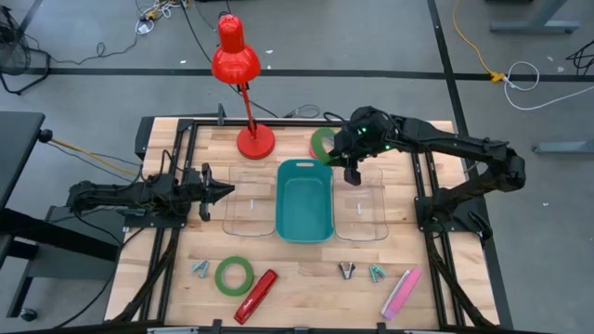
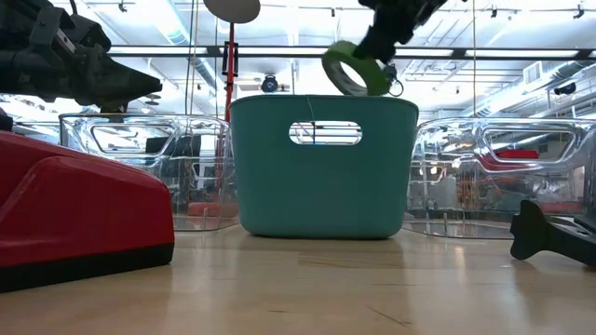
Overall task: Pick and place Stapler, Stapler remover, tape
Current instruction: Put the top green tape into the green bin
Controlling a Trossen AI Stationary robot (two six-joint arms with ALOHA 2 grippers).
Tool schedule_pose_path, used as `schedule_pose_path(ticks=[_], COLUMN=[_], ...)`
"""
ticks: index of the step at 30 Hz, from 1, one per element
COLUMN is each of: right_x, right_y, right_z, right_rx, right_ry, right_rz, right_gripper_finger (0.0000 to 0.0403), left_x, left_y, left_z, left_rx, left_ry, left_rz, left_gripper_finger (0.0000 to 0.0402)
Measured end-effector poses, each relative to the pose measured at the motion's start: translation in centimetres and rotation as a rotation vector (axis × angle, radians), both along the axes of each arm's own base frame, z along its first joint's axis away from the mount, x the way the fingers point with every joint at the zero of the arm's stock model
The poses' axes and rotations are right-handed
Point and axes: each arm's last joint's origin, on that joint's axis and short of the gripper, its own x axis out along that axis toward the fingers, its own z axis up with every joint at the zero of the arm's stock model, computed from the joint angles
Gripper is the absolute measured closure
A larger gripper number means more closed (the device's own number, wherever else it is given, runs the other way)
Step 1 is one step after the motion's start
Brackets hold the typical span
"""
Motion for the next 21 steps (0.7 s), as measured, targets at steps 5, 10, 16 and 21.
schedule_pose_path(ticks=[5, 10, 16, 21], right_x=[1.1, 2.6, 4.6, 6.1], right_y=[0.9, 1.7, 2.6, 3.7], right_z=[0.1, -0.5, -2.4, -4.5], right_rx=[-0.017, -0.021, 0.011, 0.026], right_ry=[-0.058, -0.081, -0.039, 0.027], right_rz=[0.04, 0.075, 0.101, 0.139], right_gripper_finger=[0.0314, 0.0314, 0.0314, 0.0314], left_x=[0.0, 0.0, 0.0, 0.0], left_y=[0.0, 0.0, 0.0, 0.0], left_z=[0.0, 0.0, 0.0, 0.0], left_rx=[0.0, 0.0, 0.0, 0.0], left_ry=[0.0, 0.0, 0.0, 0.0], left_rz=[0.0, 0.0, 0.0, 0.0], left_gripper_finger=[0.0374, 0.0374, 0.0374, 0.0374])
